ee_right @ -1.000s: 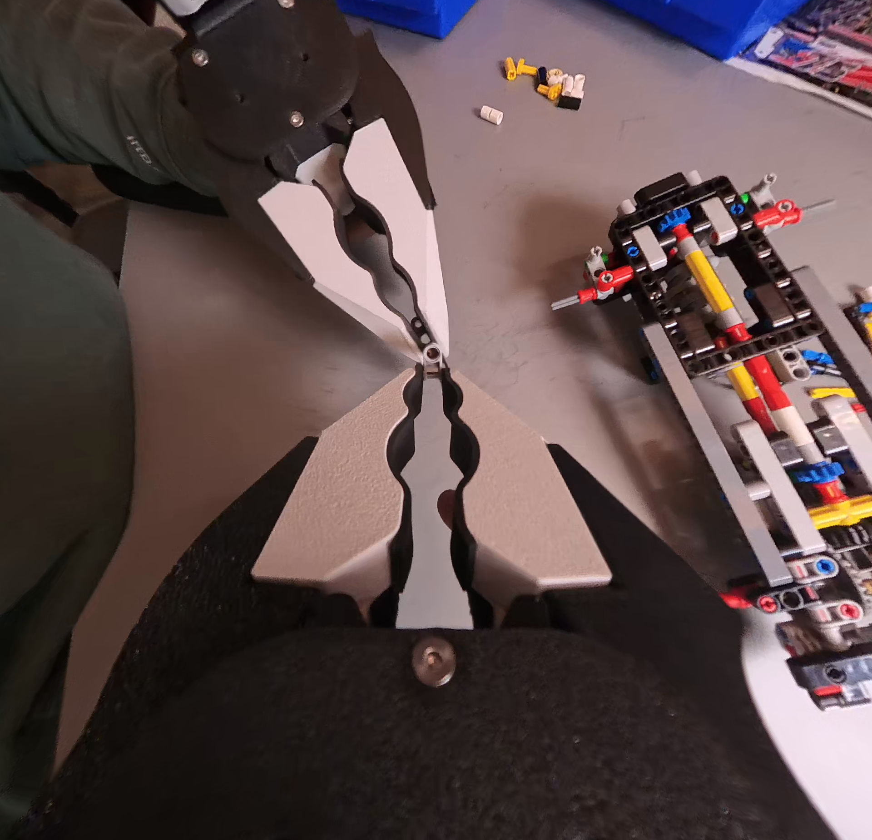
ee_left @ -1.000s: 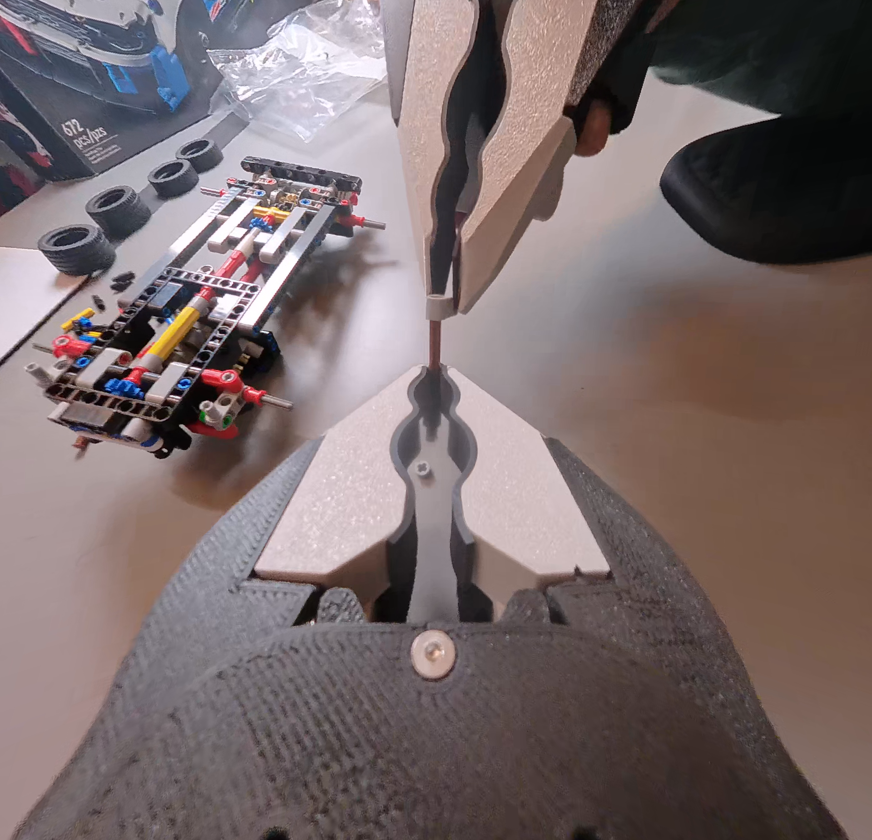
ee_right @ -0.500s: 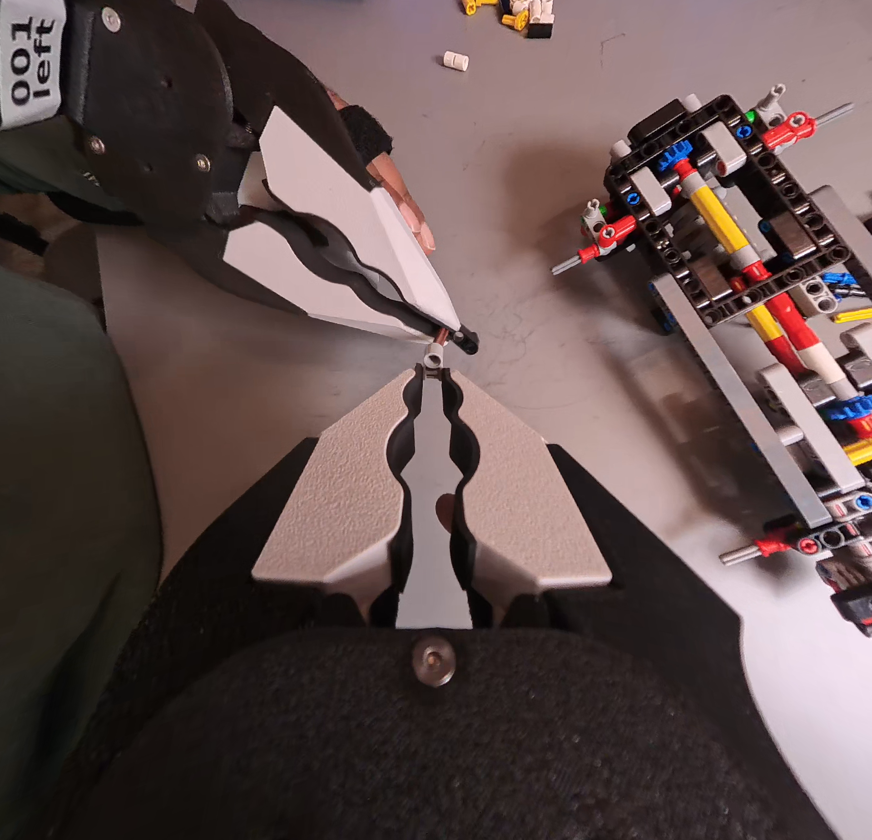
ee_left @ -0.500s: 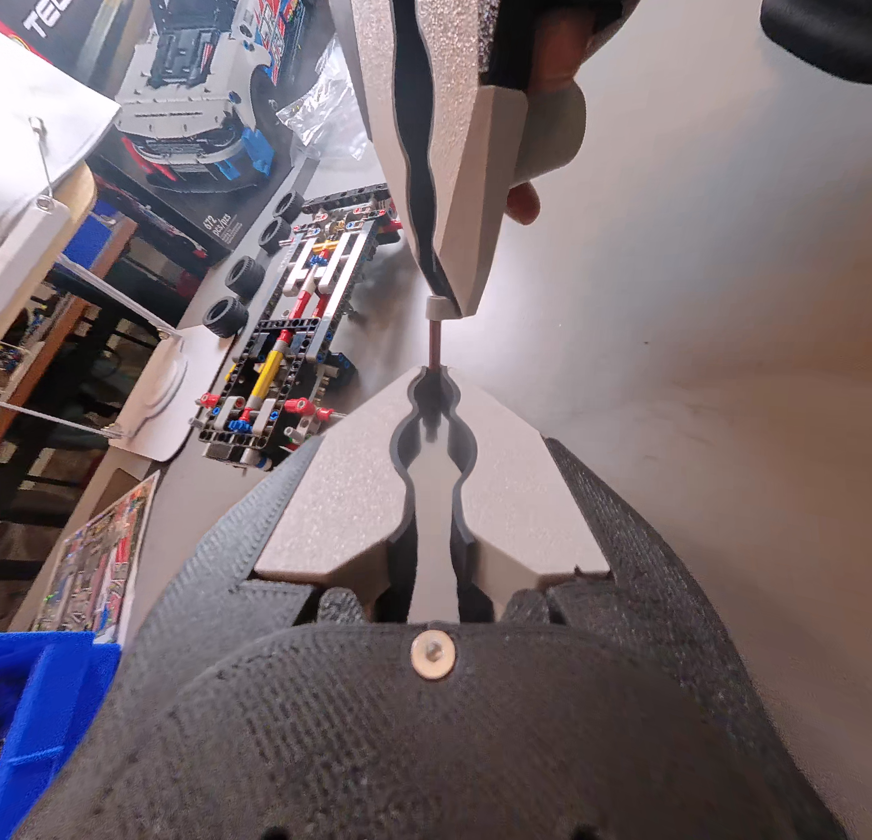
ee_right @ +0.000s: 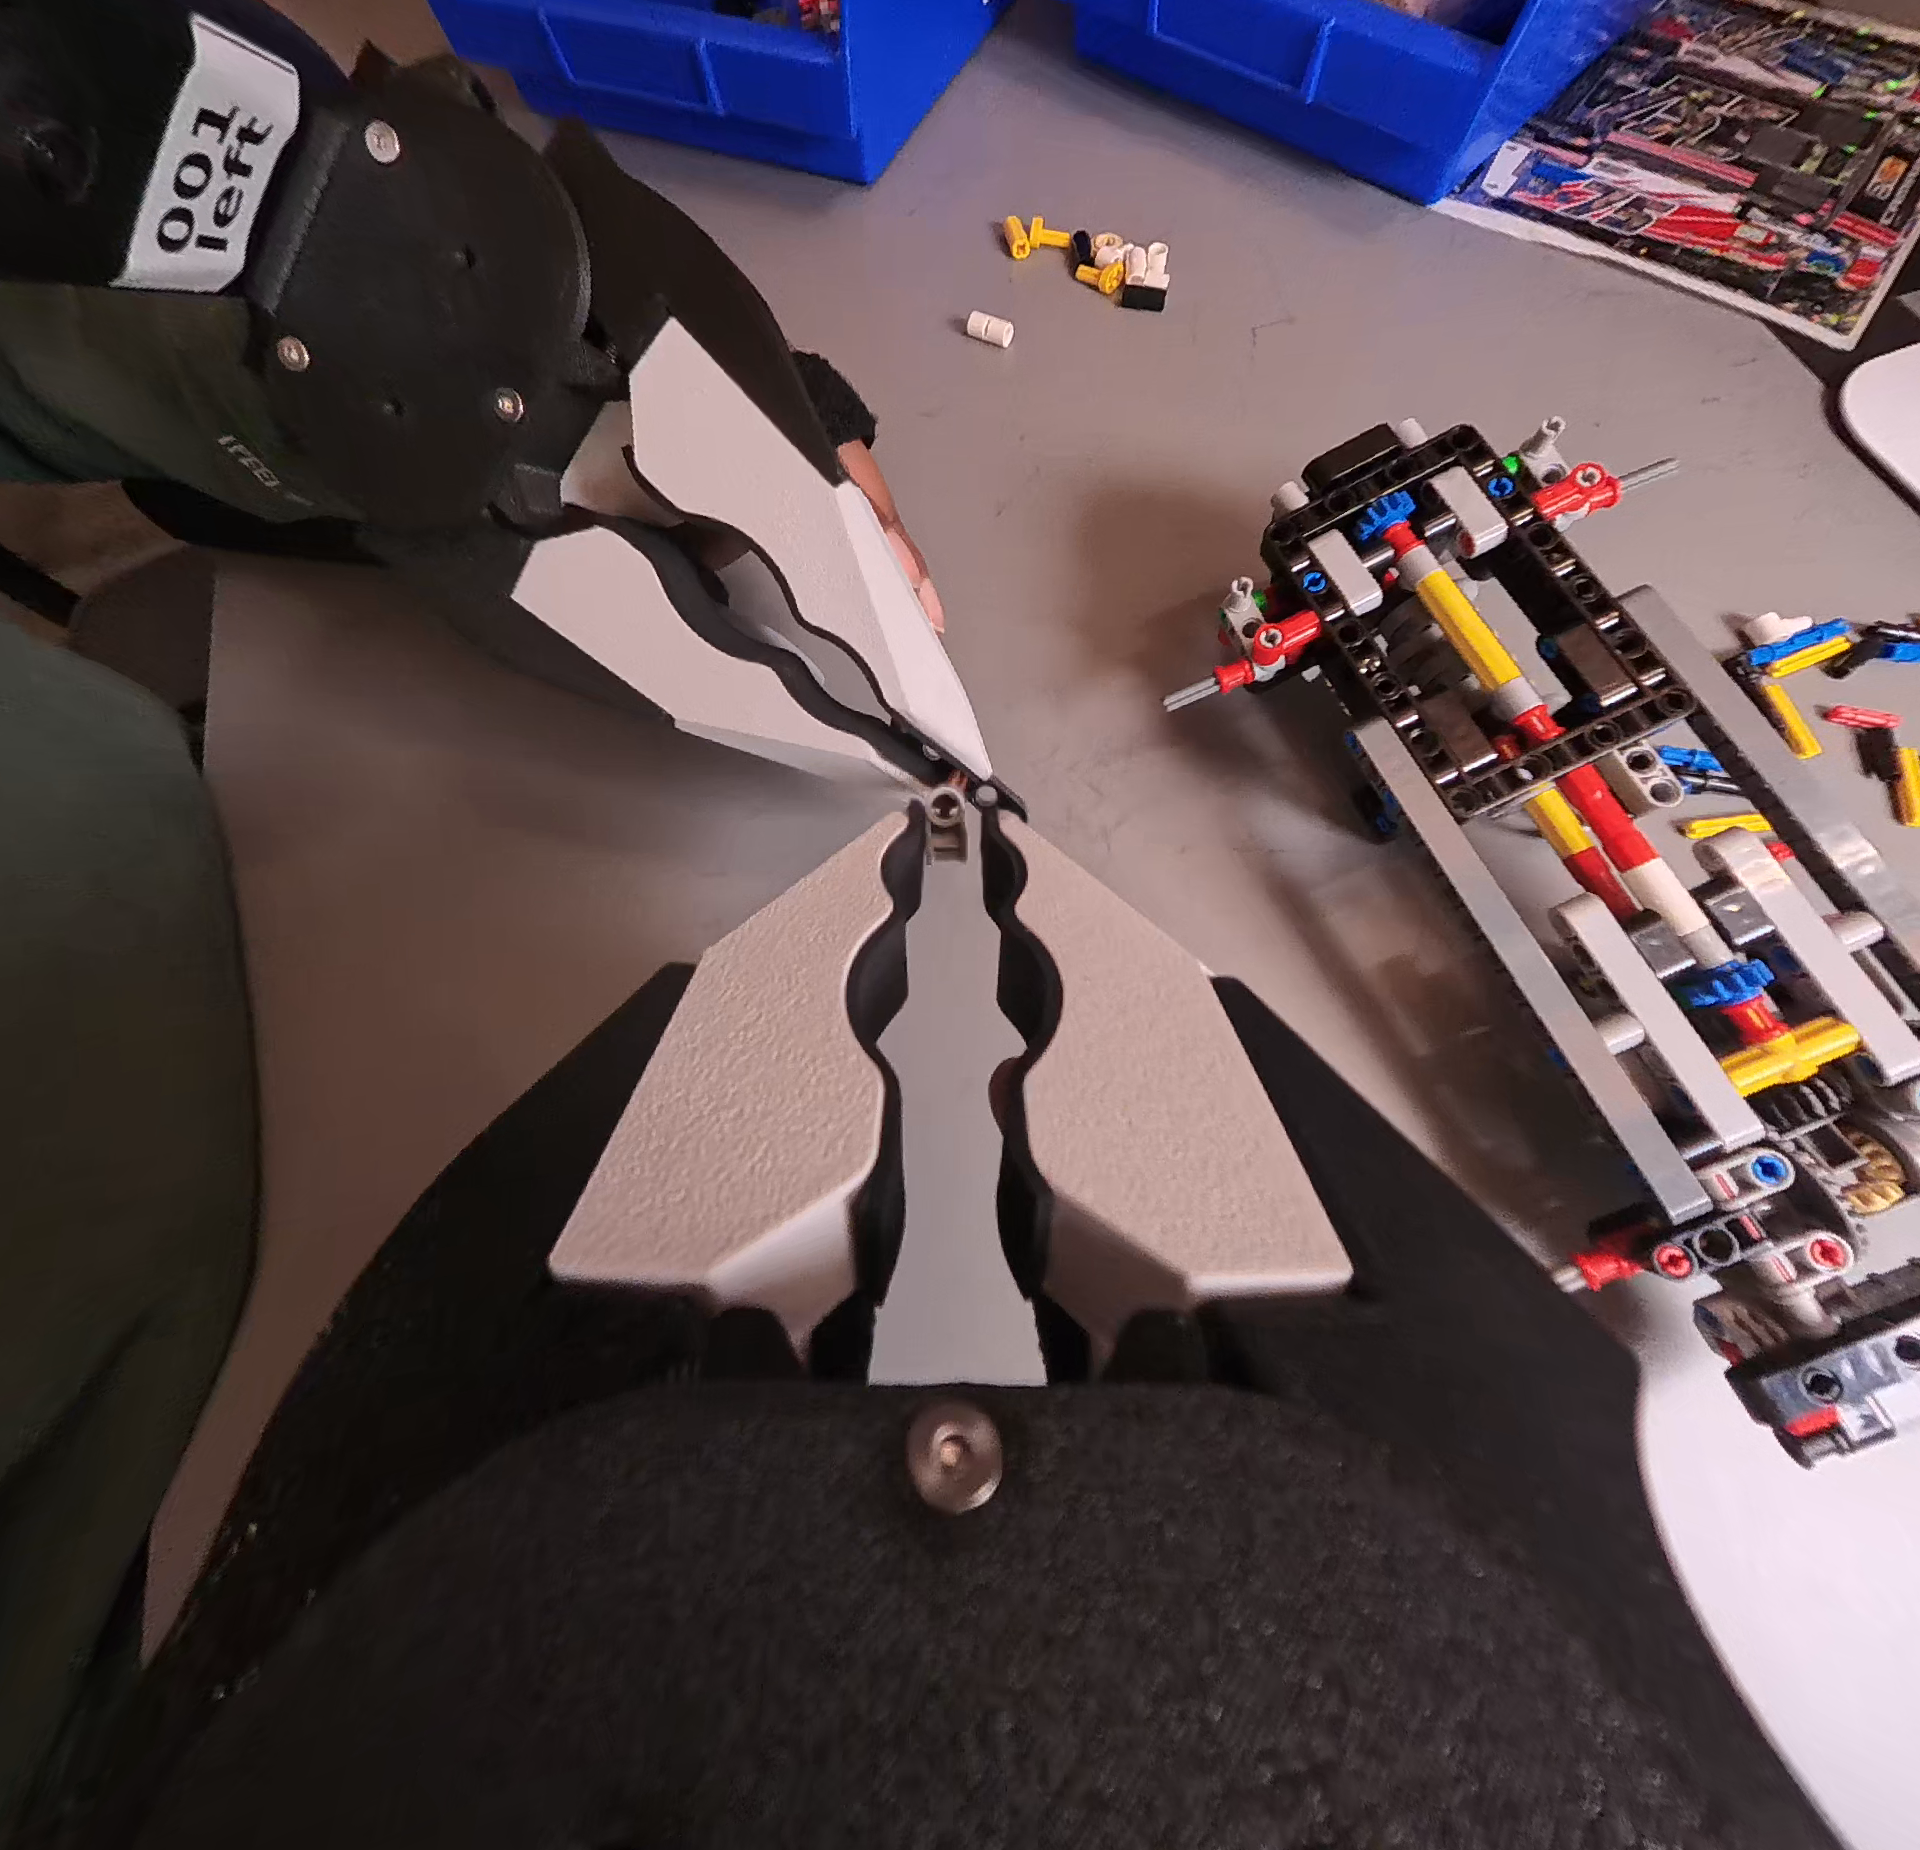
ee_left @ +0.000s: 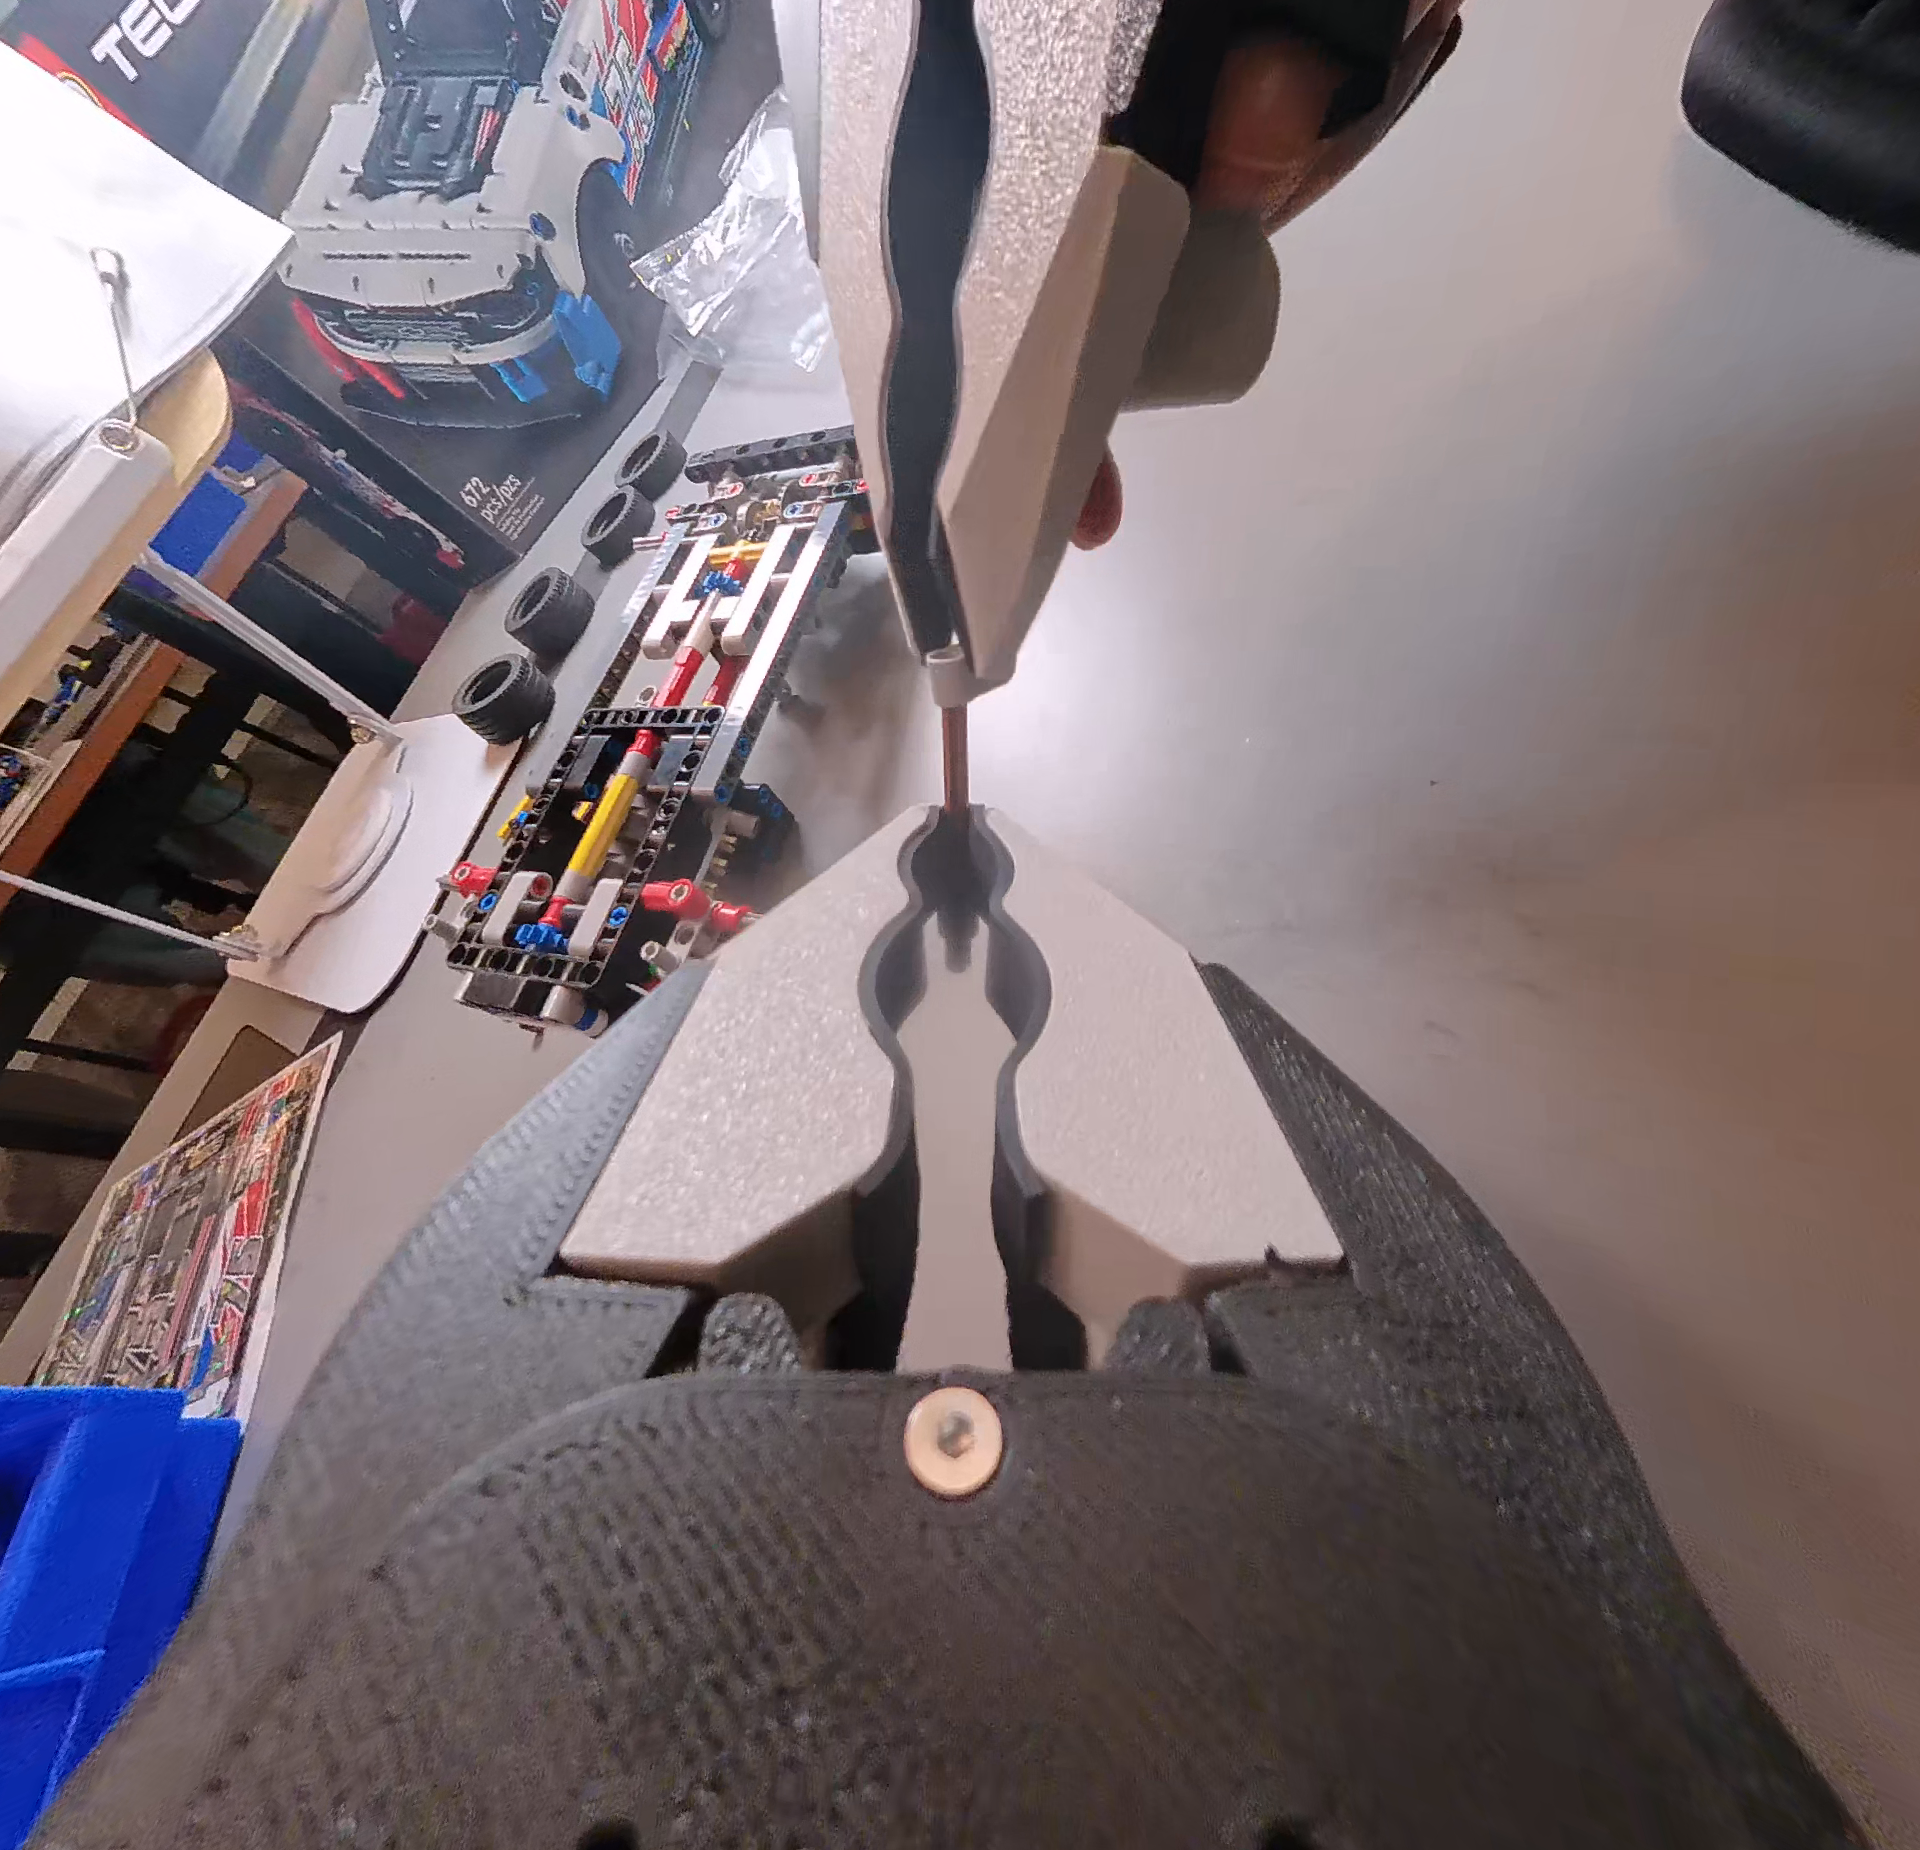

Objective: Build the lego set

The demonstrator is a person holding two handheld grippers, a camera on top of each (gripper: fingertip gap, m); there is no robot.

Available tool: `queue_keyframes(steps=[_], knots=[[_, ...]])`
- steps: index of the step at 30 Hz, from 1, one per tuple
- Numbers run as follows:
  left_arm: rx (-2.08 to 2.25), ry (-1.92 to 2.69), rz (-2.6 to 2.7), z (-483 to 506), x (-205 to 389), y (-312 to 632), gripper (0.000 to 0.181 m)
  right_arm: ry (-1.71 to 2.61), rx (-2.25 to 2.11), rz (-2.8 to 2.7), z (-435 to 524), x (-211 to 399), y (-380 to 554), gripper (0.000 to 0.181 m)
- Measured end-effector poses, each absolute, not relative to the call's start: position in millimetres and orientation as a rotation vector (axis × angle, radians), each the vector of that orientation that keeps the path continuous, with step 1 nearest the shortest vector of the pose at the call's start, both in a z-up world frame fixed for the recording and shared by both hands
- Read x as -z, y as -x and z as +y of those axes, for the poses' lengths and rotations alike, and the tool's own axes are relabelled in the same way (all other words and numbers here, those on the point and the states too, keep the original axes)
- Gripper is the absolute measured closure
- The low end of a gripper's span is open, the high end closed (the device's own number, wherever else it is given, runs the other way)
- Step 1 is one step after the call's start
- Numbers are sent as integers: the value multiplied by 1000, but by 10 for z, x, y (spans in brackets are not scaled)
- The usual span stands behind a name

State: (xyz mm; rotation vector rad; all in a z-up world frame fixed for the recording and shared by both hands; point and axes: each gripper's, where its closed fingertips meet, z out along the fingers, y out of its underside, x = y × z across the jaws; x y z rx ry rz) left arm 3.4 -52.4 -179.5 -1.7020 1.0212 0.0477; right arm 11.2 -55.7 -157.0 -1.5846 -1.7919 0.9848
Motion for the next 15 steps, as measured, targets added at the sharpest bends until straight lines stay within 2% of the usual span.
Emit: queue_keyframes(steps=[15], knots=[[-458,1597,1185,-534,1828,-37,181,1856,-1086,-1679,-624,1800,-25,177]])
